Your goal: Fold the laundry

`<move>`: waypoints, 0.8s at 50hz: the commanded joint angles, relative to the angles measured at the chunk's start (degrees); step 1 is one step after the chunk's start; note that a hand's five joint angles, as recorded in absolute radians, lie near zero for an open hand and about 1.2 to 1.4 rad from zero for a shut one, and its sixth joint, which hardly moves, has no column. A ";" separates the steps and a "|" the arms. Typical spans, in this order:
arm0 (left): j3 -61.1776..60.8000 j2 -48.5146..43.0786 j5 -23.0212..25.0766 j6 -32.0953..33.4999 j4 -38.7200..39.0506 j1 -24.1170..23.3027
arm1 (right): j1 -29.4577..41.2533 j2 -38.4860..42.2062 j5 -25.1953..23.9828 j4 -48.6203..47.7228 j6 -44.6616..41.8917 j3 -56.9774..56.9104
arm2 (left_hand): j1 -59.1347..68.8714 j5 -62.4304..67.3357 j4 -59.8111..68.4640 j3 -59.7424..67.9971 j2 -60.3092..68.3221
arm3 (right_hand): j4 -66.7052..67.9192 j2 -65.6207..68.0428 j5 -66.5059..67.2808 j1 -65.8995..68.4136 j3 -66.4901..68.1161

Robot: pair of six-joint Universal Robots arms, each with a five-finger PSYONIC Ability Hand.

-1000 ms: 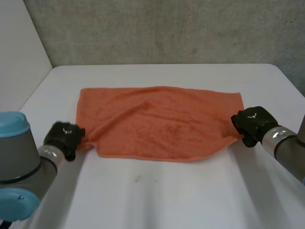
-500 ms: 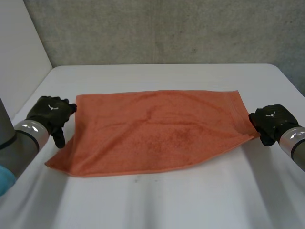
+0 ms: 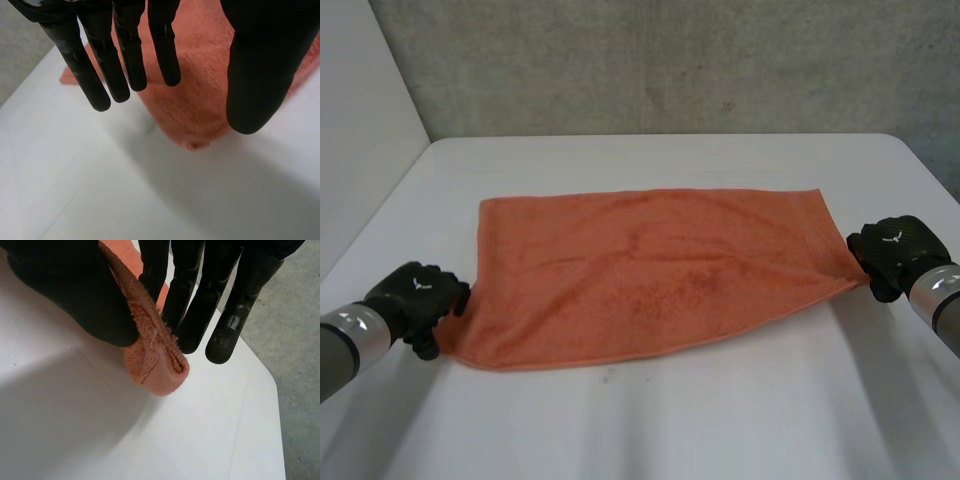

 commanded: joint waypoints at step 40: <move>0.45 -8.34 6.11 0.31 3.33 2.26 | 0.52 1.77 -0.15 -1.39 -0.18 0.18 | 34.63 35.45 35.12 35.26 35.12 | 11.93 13.11 13.19 24.31 12.23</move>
